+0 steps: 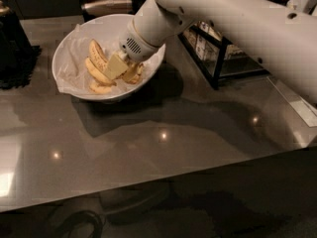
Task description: Pick banana from white bowl
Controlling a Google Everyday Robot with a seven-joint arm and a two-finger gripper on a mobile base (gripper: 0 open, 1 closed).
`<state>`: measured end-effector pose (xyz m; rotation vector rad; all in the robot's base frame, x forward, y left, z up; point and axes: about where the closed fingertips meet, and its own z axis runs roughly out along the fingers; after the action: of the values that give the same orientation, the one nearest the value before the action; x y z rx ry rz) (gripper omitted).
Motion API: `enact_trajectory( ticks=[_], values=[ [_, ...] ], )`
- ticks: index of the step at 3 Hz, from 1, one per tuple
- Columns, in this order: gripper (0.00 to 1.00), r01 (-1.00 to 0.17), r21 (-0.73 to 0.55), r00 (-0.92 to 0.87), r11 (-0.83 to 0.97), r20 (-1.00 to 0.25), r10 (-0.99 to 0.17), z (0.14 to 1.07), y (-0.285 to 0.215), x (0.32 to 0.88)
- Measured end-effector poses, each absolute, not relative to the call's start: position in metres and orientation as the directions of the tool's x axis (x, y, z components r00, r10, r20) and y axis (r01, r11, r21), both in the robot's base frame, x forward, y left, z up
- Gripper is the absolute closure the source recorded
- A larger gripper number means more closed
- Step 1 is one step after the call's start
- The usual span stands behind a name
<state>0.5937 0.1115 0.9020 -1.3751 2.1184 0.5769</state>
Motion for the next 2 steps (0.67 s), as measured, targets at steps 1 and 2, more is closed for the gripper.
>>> enact_trajectory(
  ticks=[1, 2],
  values=[
    [1.00, -0.937, 0.012, -0.247, 0.350, -0.732, -0.635, 0.931, 0.095, 0.581],
    [1.00, -0.960, 0.027, -0.178, 0.278, -0.826, -0.534, 0.947, 0.086, 0.558]
  ],
)
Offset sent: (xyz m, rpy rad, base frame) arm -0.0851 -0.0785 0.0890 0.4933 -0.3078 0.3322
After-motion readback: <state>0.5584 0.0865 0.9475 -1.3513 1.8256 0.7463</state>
